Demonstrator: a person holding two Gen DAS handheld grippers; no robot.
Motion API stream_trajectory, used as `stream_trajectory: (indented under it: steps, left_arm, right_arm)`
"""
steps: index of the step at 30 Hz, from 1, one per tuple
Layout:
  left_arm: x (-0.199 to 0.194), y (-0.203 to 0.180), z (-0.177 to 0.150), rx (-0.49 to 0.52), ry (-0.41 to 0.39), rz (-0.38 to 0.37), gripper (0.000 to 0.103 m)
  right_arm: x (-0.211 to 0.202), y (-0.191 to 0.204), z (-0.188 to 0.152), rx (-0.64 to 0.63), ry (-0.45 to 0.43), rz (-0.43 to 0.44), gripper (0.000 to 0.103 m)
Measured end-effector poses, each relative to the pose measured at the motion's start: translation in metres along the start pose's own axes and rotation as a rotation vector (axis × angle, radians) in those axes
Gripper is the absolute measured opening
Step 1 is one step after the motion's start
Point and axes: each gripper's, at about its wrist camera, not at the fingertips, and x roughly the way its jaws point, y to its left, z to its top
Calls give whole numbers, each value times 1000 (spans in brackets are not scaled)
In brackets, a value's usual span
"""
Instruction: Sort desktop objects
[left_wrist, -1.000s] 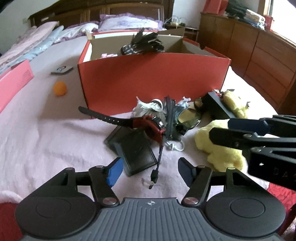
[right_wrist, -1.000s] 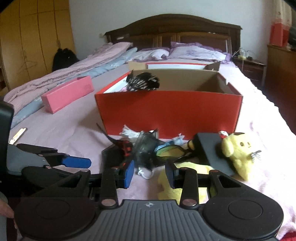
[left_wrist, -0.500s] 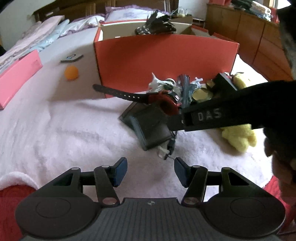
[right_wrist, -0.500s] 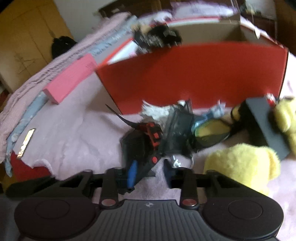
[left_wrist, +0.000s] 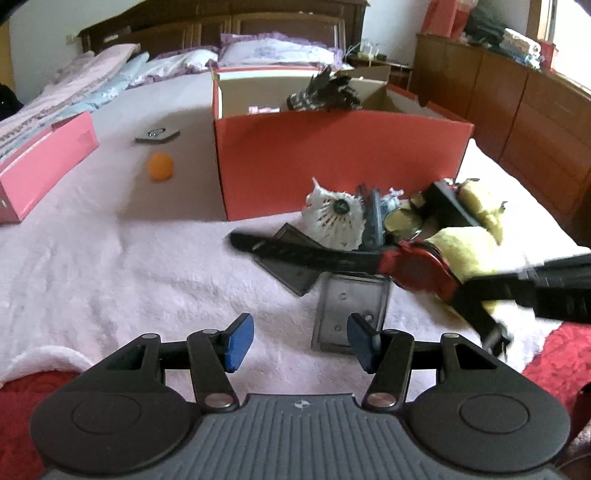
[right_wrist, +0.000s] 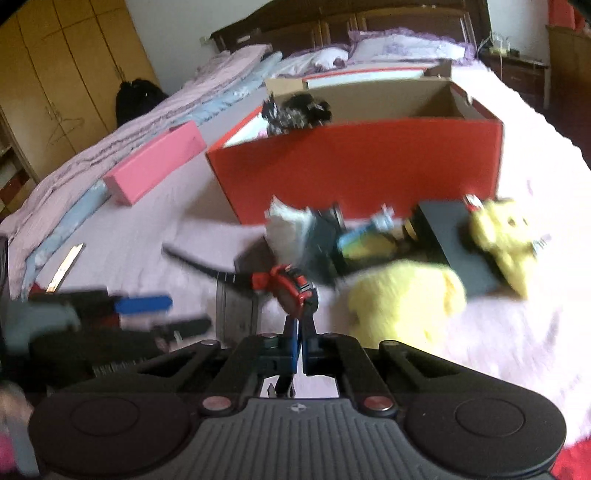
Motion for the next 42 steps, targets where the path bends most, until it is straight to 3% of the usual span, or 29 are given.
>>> stream_trajectory:
  steps: [5,8,13,18,22,24,28,32,35,39,41,42]
  left_arm:
    - [-4,-14,3,42,-1,-37,58]
    - [2,-27,2,82,20,-72,60]
    - [33,-44,-3,151,87,-91,61]
    - [63,-51,-4,196,92,30,49]
    - [63,-21,21,70,44,193,48]
    - [59,-1,31,-1,44,194,49]
    - [43,13,33,-57,50,93,56]
    - [32,-7,19,-40,83,-50,58]
    - [37,-27,12,-7,109,-103,59]
    - [62,-38,12,41,130,9,58]
    - [72,-26,20,-7,132,89,57]
    - [75,-17,24,-40,127,128,56]
  right_arm:
    - [-11,-12,-25,-10,71,1,2]
    - [-7,-13,-33,11,105,53,4]
    - [-10,-5,-34,-28,81,62,13]
    - [-12,-12,-31,-20,75,-1,14]
    - [-14,-21,-31,-1,68,-28,17]
    - [-13,-24,-32,6,69,-31,18]
    - [-7,-25,-32,16,69,-20,19]
    - [-2,-20,-26,32,39,-6,24]
    - [5,-16,-20,36,16,-1,31]
    - [15,-14,-21,31,28,-36,30]
    - [20,-13,-22,29,34,-53,19]
    - [23,-12,-22,28,37,-62,19]
